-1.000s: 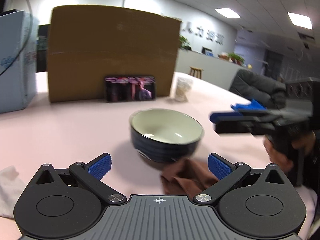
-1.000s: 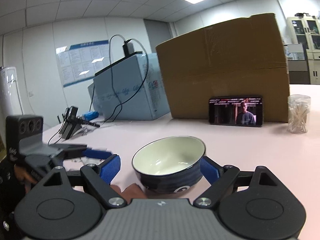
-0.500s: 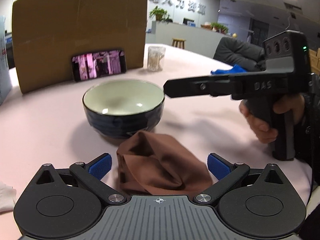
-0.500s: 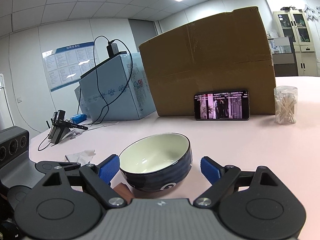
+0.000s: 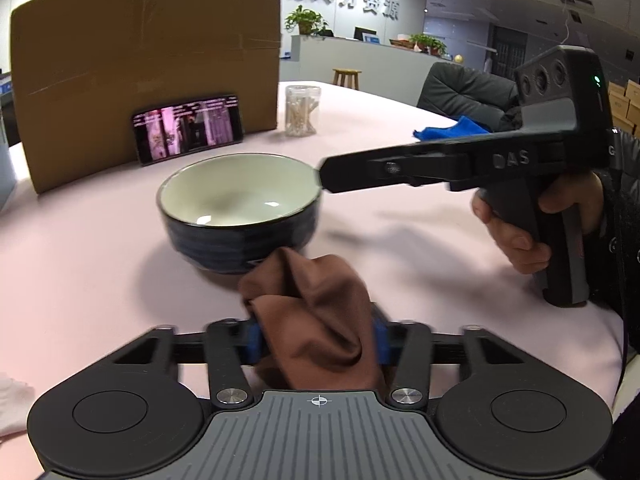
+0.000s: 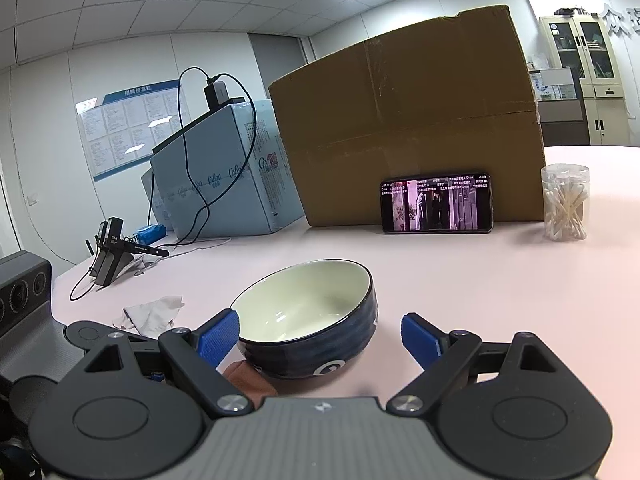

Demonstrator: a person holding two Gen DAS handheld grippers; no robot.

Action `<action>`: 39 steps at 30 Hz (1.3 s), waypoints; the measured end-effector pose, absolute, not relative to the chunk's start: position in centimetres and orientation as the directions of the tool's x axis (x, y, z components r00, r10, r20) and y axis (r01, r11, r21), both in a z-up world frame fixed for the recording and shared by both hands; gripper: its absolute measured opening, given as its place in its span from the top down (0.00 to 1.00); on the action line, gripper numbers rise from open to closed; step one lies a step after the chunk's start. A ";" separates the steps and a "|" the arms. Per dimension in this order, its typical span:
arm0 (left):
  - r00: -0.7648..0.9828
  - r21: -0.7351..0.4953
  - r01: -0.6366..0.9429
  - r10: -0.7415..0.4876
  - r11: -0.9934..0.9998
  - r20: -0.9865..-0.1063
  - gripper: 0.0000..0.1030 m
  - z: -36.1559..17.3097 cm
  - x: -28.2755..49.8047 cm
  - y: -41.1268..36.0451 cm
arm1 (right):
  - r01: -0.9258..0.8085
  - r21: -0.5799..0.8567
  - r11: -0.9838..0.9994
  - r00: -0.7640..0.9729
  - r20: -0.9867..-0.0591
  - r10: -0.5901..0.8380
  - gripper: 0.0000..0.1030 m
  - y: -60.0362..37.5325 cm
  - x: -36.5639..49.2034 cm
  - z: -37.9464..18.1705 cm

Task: Clean bowl
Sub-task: 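Lift the brown cloth off the table with the left gripper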

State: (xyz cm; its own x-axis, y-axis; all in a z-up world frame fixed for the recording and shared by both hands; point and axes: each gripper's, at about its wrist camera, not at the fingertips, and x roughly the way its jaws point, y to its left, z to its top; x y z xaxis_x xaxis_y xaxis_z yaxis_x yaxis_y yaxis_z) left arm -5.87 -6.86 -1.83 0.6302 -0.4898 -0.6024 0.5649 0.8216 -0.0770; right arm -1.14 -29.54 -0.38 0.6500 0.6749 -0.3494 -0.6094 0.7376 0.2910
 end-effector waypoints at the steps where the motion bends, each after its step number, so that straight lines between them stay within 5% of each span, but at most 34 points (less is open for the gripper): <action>1: 0.630 -0.092 0.555 -0.491 0.827 -0.602 0.78 -1.8 -5.5 -6.3 | -0.609 0.292 0.738 0.650 -0.351 0.675 0.12 -29.5 -1.1 -0.4; 5: 0.661 -0.191 0.486 -0.501 0.853 -0.558 0.82 -1.3 -4.8 -3.2 | -0.605 0.295 0.739 0.649 -0.355 0.673 0.12 -29.6 -1.1 -0.4; 14: 0.784 -0.415 0.403 -0.542 0.816 -0.303 0.82 1.3 -3.4 2.0 | -0.576 0.323 0.751 0.650 -0.376 0.660 0.12 -29.7 -0.4 -0.7; 24: 0.737 -0.568 0.343 -0.589 0.748 -0.331 0.82 -0.5 2.7 1.6 | -0.522 0.375 0.766 0.658 -0.395 0.641 0.12 -29.0 1.0 -1.1; 39: 0.735 -0.618 0.323 -0.601 0.717 -0.314 0.82 -2.9 2.3 2.9 | -0.470 0.460 0.753 0.639 -0.412 0.650 0.12 -27.7 3.1 -2.2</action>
State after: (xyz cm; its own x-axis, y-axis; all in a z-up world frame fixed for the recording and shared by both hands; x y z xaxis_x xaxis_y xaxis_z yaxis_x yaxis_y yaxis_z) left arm 2.26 2.90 -2.89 0.7349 -0.6011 -0.3140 0.3227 0.7172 -0.6177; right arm 3.13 -27.72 -2.21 0.6389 0.6499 -0.4117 -0.4699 0.7534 0.4599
